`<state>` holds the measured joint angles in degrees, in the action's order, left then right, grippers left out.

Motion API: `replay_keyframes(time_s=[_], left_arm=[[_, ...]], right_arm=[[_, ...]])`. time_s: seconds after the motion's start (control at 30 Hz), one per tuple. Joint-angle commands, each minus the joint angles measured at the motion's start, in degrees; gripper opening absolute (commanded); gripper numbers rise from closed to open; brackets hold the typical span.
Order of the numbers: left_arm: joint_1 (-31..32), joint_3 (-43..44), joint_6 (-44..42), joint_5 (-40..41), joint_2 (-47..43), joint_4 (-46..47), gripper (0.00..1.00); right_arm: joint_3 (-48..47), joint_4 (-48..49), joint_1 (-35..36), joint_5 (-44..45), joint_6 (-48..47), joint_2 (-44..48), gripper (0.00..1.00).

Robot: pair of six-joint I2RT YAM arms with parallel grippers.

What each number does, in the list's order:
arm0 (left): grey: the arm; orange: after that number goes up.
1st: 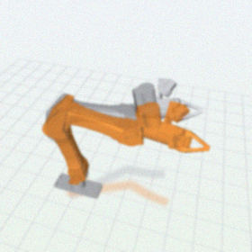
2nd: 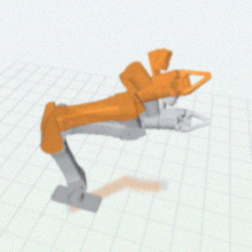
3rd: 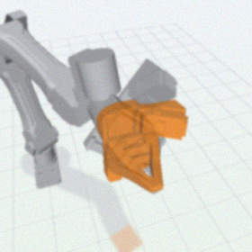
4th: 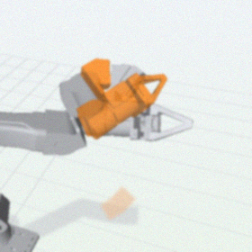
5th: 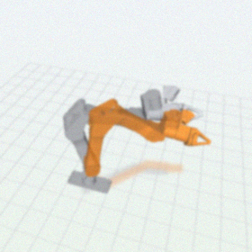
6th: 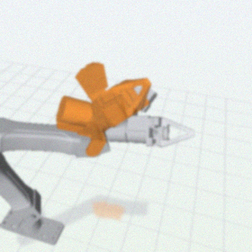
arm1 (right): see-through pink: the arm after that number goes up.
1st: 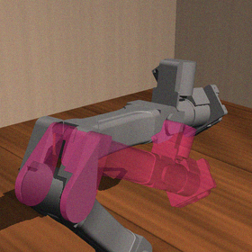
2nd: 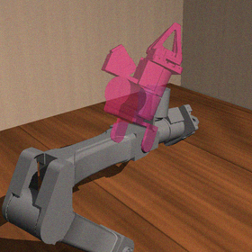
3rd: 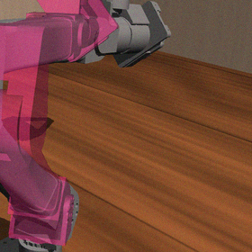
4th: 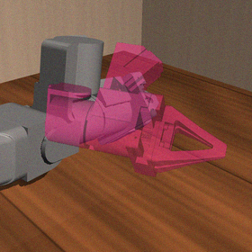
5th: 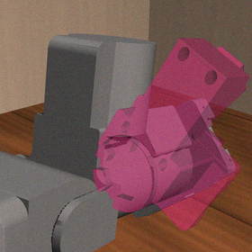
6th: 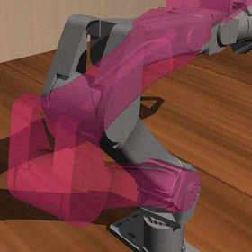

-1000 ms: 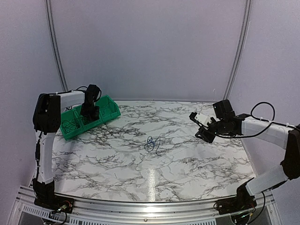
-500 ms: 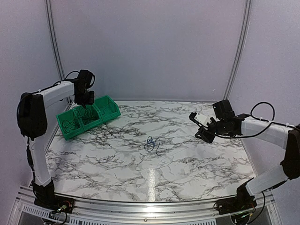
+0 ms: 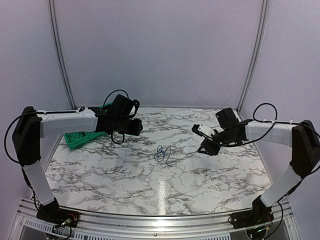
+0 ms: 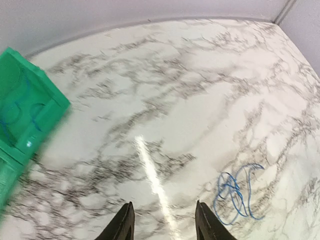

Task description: Untangle the cables

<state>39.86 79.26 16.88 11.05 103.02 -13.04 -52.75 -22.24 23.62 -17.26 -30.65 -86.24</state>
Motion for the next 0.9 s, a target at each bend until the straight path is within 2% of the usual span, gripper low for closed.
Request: replay_keyframes(time_s=[0.0, 0.2, 0.33, 0.73, 0.83, 0.87], left_arm=[[4.57, -9.05, 9.39, -4.02, -0.81, 13.44, 0.43], [7.79, -18.28, 17.48, -3.95, 0.55, 24.74, 0.43], [9.54, -23.14, 22.48, -4.39, -0.85, 30.45, 0.41], [12.14, -24.94, 23.82, -4.93, 1.74, 34.6, 0.41], [12.37, -24.99, 24.43, -5.12, 2.45, 35.58, 0.41], [12.43, -24.95, 24.77, -4.99, 2.71, 35.96, 0.41]], right_arm=[[-7.59, -0.66, 1.07, -8.25, 3.43, -7.24, 0.42], [-19.86, -1.46, 2.47, -14.22, 8.39, -22.76, 0.43], [-25.28, -1.16, 3.9, -15.57, 9.35, -28.78, 0.43], [-29.87, 0.85, 7.88, -12.57, 9.92, -33.91, 0.43], [-30.67, 1.42, 8.18, -12.65, 9.59, -34.87, 0.38], [-30.86, 1.6, 8.27, -12.85, 9.44, -35.1, 0.34]])
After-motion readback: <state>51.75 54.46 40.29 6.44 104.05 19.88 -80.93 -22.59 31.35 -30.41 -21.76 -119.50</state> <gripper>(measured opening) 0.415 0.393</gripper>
